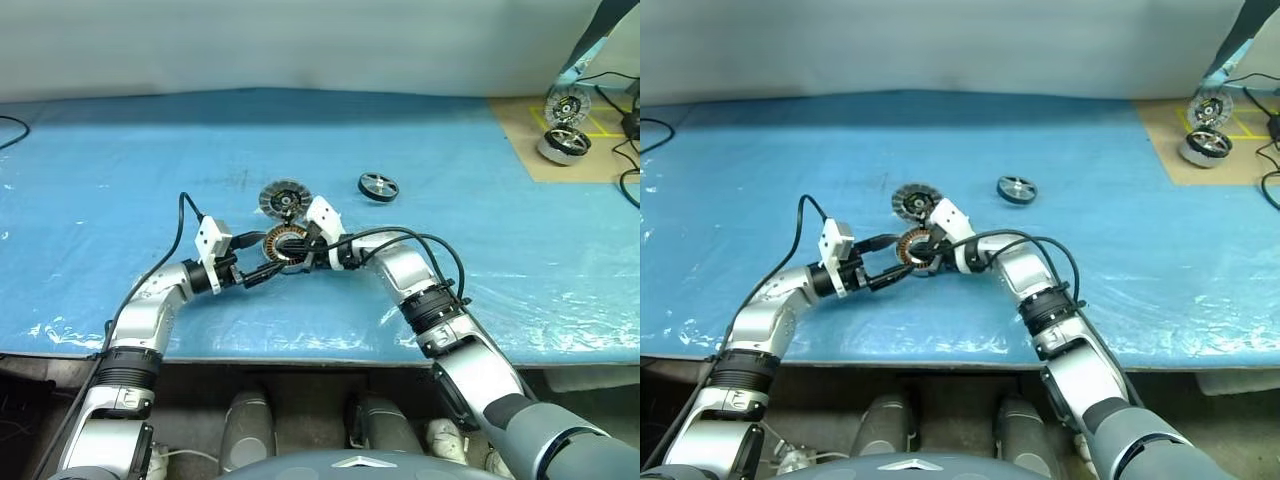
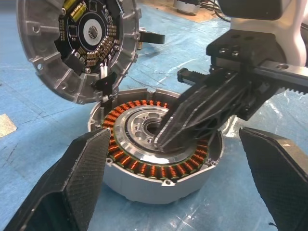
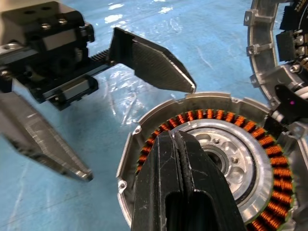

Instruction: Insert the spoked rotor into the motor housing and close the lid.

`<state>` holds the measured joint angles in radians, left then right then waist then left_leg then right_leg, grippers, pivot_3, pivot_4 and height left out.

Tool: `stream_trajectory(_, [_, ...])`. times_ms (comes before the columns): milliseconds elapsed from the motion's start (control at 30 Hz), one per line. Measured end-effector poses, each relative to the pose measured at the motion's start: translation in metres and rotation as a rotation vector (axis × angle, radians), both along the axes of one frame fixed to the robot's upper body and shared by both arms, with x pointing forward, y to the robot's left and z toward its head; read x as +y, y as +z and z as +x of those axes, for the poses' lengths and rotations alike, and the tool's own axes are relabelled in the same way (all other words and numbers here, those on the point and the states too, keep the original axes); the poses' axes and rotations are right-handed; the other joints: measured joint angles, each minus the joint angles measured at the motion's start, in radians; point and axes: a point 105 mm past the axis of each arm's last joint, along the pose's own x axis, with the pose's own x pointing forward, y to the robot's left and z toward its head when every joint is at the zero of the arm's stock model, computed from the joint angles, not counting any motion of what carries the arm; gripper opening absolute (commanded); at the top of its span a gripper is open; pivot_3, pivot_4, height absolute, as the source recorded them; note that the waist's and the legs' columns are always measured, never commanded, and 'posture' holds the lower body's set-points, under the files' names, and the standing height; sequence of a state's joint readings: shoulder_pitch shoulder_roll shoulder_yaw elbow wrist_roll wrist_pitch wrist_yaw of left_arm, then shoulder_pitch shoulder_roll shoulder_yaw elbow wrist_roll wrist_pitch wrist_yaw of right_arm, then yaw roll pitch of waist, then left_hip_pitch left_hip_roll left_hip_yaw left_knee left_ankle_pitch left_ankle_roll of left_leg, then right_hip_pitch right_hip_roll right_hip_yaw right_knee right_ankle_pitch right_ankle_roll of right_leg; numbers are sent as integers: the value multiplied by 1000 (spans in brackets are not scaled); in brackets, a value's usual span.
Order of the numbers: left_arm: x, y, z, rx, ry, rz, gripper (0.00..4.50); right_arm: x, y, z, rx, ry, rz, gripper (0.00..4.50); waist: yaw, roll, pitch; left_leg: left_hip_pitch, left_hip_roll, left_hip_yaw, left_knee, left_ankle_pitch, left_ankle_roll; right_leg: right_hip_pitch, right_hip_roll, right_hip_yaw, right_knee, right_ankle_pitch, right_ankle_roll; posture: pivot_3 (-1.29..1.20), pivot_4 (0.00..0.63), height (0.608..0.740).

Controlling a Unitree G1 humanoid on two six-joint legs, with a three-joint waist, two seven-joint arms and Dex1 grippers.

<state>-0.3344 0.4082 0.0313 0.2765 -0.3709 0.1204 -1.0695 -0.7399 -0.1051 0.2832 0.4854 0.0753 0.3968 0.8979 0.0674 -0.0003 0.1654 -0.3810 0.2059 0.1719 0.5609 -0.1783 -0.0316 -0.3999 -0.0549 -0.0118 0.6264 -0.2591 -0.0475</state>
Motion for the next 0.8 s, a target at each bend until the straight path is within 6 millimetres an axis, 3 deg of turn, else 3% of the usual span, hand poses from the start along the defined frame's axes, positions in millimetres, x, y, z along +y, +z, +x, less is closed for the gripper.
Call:
stream_trajectory(267, [0, 0, 0, 1, 0, 1, 4500, -7, 4, 10, 83, -80, 39, 35, 0, 0, 0, 0, 0, 0, 0, 0, 0, 0, 0, 1, -1, 0, 0, 0, 150, 740])
stream_trajectory(467, [-1, 0, 0, -1, -4, 3, 4500, -4, 9, 5, 168, -65, 98, 35, 1, 0, 0, -3, 0, 0, 0, 0, 0, -2, 0, 0, -1, 2, 3, 0, 150, 740])
stream_trajectory(600, [-2, 0, 0, -1, -7, 4, 4500, -2, 21, 3, 144, -47, 127, 35, 1, 0, 0, -3, 0, 0, 0, 0, 0, -3, 0, 0, -1, 2, 4, 0, 150, 740])
stream_trajectory(800, [-2, 0, 0, 0, -9, 5, 4500, -3, 14, 10, 97, -96, 74, 35, 1, 0, 0, -3, 0, 0, 0, 0, 0, -3, 0, 0, -1, 2, 3, 0, 150, 740])
